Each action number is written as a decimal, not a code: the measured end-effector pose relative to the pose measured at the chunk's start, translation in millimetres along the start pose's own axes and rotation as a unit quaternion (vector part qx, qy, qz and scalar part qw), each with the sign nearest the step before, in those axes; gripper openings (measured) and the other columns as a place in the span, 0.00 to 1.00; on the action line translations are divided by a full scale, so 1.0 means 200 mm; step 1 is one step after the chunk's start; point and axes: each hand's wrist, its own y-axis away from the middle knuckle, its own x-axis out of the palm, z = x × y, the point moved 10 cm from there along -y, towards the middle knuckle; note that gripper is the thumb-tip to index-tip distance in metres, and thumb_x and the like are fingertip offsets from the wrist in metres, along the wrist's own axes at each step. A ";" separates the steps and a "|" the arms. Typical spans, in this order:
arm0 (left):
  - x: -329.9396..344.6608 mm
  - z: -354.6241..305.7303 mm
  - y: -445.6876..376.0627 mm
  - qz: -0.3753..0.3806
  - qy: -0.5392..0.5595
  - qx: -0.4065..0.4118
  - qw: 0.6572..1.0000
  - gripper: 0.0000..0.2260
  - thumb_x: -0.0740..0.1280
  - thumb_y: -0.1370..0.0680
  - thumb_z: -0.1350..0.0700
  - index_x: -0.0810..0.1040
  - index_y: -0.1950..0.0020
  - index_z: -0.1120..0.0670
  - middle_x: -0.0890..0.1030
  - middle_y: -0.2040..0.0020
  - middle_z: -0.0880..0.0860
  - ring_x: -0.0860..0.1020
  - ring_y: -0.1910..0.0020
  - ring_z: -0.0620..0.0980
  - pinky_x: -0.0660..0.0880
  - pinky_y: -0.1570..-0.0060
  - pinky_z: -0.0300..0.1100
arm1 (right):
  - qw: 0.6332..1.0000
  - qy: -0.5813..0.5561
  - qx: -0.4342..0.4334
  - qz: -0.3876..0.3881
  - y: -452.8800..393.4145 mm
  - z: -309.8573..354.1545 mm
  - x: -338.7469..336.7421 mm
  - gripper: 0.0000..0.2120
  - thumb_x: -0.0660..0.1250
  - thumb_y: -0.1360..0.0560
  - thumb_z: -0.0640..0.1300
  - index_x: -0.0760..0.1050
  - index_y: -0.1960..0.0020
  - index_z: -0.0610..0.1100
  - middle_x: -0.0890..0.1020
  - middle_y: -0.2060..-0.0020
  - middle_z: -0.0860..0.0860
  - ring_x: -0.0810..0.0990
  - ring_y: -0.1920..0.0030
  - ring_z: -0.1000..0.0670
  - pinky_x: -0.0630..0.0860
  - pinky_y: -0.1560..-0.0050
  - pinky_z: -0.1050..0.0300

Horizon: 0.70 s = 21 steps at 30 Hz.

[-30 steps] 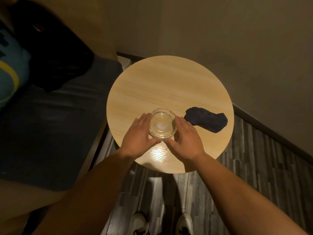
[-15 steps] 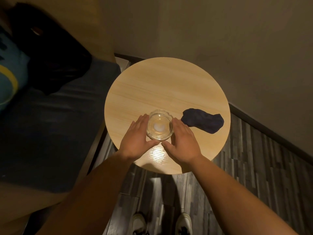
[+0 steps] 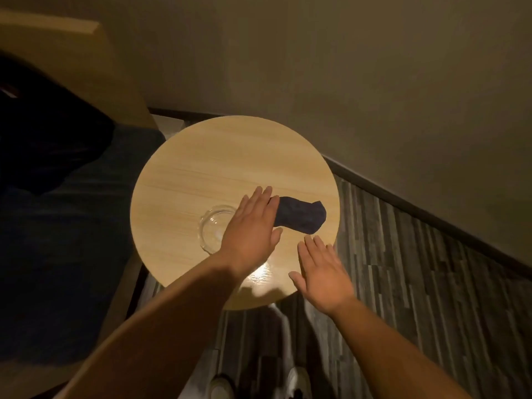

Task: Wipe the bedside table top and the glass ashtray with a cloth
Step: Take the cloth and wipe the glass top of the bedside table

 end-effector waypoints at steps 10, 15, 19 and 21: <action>0.34 -0.15 -0.31 0.113 -0.101 0.051 0.987 0.27 0.60 0.20 0.46 0.59 0.26 0.58 0.62 0.26 0.57 0.58 0.27 0.57 0.52 0.28 0.50 | 0.998 -0.039 -0.029 -0.036 0.00 -0.02 0.08 0.30 0.48 0.20 0.57 0.70 0.31 0.37 0.70 0.31 0.38 0.69 0.31 0.37 0.66 0.34 0.33; 0.29 -0.17 -0.35 0.065 -0.103 0.058 0.991 0.12 0.59 0.20 0.51 0.74 0.43 0.57 0.75 0.46 0.56 0.72 0.49 0.57 0.64 0.49 0.48 | 0.999 -0.034 -0.009 -0.030 0.01 -0.04 0.09 0.34 0.43 0.21 0.60 0.71 0.31 0.39 0.70 0.30 0.40 0.70 0.31 0.38 0.70 0.36 0.35; 0.18 -0.15 -0.33 0.044 -0.073 0.035 0.996 0.11 0.61 0.21 0.55 0.74 0.42 0.59 0.75 0.46 0.59 0.72 0.49 0.58 0.66 0.51 0.49 | 0.995 -0.036 -0.038 -0.081 0.03 -0.02 0.07 0.31 0.53 0.22 0.61 0.71 0.32 0.38 0.70 0.30 0.39 0.68 0.30 0.38 0.68 0.34 0.36; 0.11 -0.15 -0.31 0.043 -0.066 0.032 0.996 0.13 0.62 0.22 0.57 0.73 0.39 0.58 0.75 0.45 0.58 0.72 0.48 0.58 0.66 0.51 0.48 | 0.994 -0.060 -0.043 -0.077 0.03 -0.01 0.07 0.32 0.54 0.22 0.62 0.69 0.30 0.38 0.68 0.29 0.39 0.64 0.28 0.39 0.64 0.31 0.37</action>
